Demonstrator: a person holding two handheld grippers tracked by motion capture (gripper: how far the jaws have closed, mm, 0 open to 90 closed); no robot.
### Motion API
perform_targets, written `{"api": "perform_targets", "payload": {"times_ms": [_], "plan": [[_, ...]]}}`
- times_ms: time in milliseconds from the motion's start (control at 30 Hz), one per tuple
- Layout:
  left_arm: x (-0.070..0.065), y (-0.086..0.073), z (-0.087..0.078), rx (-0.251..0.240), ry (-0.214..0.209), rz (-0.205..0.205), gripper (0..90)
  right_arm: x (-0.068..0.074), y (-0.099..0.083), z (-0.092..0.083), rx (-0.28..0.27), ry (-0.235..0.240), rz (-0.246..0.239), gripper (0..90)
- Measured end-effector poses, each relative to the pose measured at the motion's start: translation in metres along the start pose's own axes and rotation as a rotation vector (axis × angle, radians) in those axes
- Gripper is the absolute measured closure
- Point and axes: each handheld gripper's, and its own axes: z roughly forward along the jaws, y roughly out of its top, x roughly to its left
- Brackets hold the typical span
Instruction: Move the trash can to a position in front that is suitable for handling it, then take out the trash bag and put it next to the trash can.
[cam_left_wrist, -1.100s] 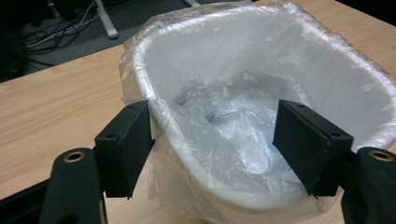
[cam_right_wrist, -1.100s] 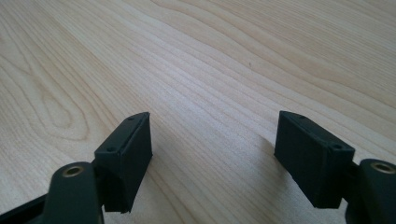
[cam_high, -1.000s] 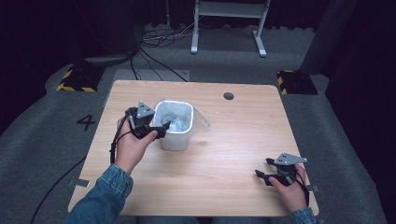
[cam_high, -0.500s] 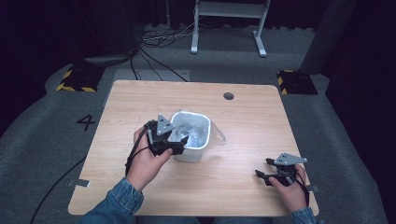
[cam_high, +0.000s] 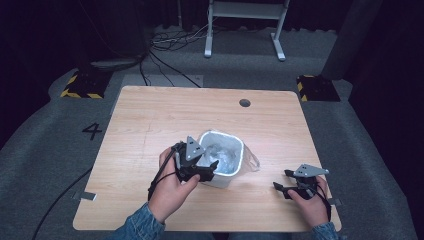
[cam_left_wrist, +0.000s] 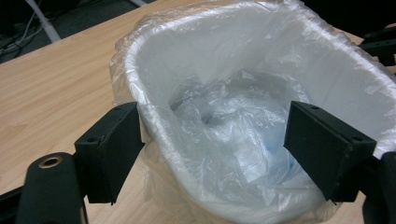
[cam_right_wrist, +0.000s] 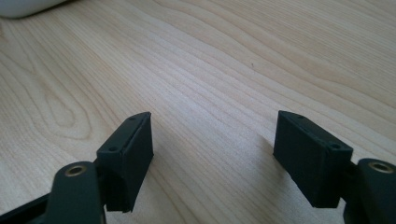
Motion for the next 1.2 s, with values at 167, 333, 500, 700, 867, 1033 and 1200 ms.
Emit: {"api": "perform_targets", "payload": {"times_ms": [167, 333, 500, 700, 867, 1033, 1200], "plan": [[-0.005, 0.002, -0.006, -0.023, -0.018, 0.010, 18.2, 0.000, 0.000, 0.000, 0.000, 0.003, 0.000, 28.3], [-0.002, -0.001, -0.015, -0.046, -0.032, 0.053, 16.0, 0.000, 0.000, 0.000, 0.001, 0.004, -0.001, 28.2], [0.009, -0.005, -0.035, -0.115, -0.005, 0.057, 16.0, -0.001, 0.000, 0.000, 0.002, 0.009, -0.001, 27.7], [0.034, -0.017, -0.045, -0.129, 0.065, 0.027, 22.9, -0.002, 0.001, 0.000, 0.006, 0.019, -0.004, 26.7], [0.056, -0.026, -0.034, -0.114, 0.134, 0.004, 23.4, -0.001, 0.007, -0.005, -0.068, 0.015, 0.038, 22.6], [0.078, -0.041, -0.007, -0.056, 0.179, -0.031, 24.7, 0.010, 0.030, -0.006, -0.141, 0.065, 0.011, 15.5], [0.080, -0.057, 0.016, -0.020, 0.160, -0.053, 25.8, 0.022, 0.048, 0.005, -0.170, 0.099, 0.005, 16.0]]}}
